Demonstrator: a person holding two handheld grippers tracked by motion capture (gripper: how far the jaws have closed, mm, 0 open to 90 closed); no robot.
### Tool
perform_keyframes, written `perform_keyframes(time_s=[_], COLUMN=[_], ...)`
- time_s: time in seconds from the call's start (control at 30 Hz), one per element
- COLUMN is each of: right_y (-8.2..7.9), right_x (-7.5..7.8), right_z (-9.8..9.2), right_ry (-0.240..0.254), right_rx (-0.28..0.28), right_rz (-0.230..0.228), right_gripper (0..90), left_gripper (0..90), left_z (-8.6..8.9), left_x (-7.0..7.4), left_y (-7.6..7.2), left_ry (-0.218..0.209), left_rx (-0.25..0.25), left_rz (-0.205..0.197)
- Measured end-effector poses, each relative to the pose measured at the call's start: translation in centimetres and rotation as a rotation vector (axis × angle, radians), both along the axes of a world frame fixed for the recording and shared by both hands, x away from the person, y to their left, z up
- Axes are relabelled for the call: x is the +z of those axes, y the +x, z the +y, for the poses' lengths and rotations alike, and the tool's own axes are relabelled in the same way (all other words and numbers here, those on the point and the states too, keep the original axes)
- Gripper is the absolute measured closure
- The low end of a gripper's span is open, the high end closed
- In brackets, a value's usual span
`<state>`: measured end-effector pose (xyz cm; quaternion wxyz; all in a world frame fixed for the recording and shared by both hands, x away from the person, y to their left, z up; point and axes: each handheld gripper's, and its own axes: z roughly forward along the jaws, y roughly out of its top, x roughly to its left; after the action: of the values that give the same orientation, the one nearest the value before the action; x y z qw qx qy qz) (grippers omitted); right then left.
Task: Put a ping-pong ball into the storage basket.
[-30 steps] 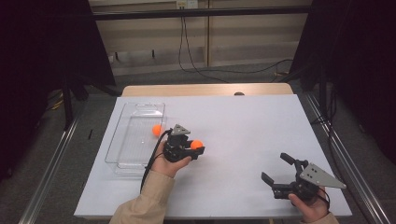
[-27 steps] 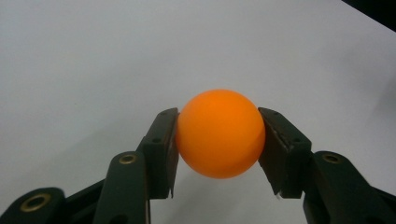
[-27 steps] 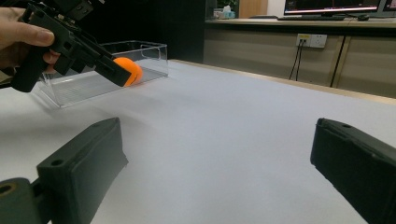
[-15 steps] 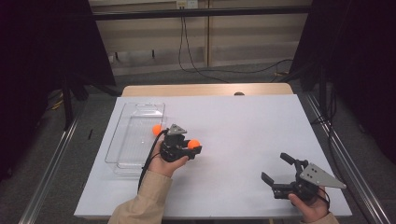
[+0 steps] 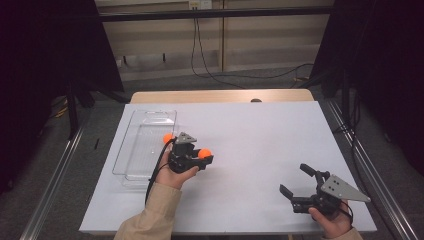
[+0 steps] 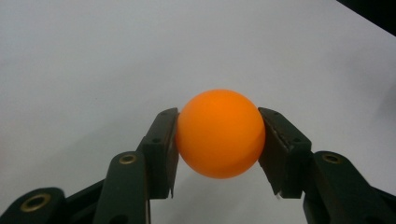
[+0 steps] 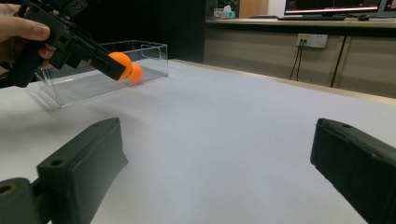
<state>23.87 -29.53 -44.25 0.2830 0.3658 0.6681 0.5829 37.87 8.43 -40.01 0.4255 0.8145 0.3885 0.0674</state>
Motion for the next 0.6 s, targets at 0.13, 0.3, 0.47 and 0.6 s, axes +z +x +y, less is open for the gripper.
perform_keyframes(time_s=[0.13,0.3,0.47,0.6], right_y=[0.0,0.0,0.0,0.0], right_x=[0.0,0.0,0.0,0.0], right_z=[0.0,0.0,0.1,0.1], right_ry=[-0.001,-0.001,0.003,0.000], right_rx=[0.001,0.002,0.002,0.003], right_rz=[-0.001,0.000,0.001,0.000], right_gripper=[2.2,2.2,2.2,2.2], left_gripper=[50.8,50.8,50.8,50.8], left_z=[0.3,0.6,1.0,1.2], left_x=[0.1,0.3,0.6,0.8], left_y=[0.0,0.1,0.1,0.1], left_ry=[0.004,-0.007,-0.003,-0.013], left_rx=[-0.001,0.012,0.017,0.031], left_rz=[-0.002,-0.002,-0.009,-0.009])
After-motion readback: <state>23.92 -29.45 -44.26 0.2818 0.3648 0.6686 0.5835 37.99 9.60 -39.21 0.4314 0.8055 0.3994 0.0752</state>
